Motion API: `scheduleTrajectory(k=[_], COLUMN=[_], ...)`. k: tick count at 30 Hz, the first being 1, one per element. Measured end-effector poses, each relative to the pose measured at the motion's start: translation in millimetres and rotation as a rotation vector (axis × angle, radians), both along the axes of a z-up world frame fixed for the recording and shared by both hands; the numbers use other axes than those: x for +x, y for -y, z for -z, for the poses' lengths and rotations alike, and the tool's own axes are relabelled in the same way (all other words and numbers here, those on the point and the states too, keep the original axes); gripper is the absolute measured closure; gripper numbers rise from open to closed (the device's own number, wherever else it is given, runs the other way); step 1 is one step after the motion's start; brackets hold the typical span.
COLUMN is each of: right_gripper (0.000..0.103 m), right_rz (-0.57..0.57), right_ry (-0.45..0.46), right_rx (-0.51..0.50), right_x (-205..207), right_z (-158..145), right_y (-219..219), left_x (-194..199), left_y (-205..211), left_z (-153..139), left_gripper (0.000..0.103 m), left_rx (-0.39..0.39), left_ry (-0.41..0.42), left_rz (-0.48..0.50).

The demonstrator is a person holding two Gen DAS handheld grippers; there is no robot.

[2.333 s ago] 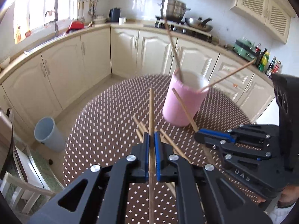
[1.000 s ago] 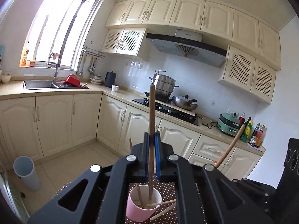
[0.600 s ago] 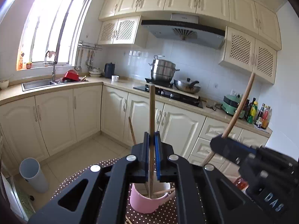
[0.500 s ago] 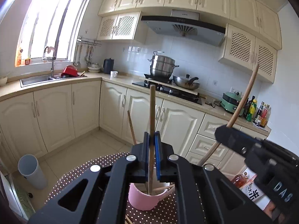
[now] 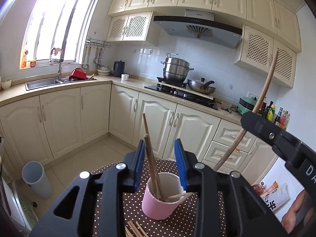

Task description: Organize utensils

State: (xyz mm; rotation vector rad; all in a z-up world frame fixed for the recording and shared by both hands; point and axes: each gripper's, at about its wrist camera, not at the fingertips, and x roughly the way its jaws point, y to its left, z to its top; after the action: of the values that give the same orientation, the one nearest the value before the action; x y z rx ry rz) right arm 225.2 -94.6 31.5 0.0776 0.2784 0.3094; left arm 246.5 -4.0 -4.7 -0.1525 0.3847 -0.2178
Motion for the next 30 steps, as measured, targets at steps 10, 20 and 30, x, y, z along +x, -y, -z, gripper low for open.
scheduleTrajectory(k=[10, 20, 30], right_gripper=[0.097, 0.097, 0.097], right_rz=[0.036, 0.041, 0.018], right_ry=[0.048, 0.035, -0.060], right_rx=[0.007, 0.002, -0.031], right_x=[2.8, 11.8, 16.7], right_z=[3.9, 10.7, 36.3], right_y=[-3.1, -8.9, -14.9], left_x=[-9.2, -9.8, -9.2], left_y=[-11.1, -26.5, -29.2], left_z=[-1.9, -5.1, -0.5], left_gripper=[0.064, 0.060, 0.059], left_rx=[0.027, 0.009, 0.030], left_ry=[0.012, 0.011, -0.002], left_rz=[-0.030, -0.065, -0.090])
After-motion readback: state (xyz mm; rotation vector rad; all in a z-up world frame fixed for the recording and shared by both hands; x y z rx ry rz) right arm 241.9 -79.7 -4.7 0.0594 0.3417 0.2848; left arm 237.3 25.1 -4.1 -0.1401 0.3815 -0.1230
